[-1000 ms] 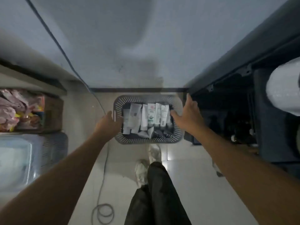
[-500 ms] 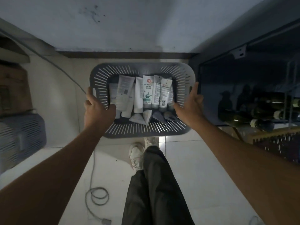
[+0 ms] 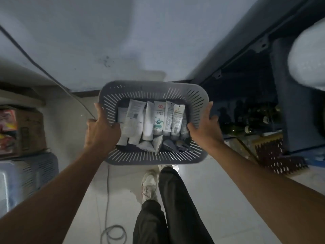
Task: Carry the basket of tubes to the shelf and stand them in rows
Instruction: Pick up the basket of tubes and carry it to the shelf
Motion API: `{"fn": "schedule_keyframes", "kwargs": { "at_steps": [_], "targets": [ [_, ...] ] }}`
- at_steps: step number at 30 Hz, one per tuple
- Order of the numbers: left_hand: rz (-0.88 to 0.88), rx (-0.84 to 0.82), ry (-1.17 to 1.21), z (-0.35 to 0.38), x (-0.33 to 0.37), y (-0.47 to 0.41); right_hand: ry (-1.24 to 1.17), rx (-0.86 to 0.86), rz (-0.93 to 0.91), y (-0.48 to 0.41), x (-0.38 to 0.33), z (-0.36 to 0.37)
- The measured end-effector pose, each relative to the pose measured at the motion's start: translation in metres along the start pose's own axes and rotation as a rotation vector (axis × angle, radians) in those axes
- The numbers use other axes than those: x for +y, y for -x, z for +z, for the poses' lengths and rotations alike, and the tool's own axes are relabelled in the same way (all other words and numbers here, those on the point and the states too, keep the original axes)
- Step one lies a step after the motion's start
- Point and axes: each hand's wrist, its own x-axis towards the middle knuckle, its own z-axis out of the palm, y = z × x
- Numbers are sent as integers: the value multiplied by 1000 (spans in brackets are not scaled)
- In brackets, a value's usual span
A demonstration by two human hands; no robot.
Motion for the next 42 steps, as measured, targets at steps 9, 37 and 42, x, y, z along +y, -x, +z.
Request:
{"fn": "schedule_keyframes", "kwargs": {
  "at_steps": [9, 37, 42],
  "targets": [
    [306, 165, -339, -115, 59, 112, 104, 162, -9, 142, 10, -128],
    [1349, 144, -691, -5, 337, 455, -180, 587, 447, 462, 390, -303],
    [1488, 183, -688, 85, 399, 504, -183, 652, 547, 480, 493, -322]
  ]
}}
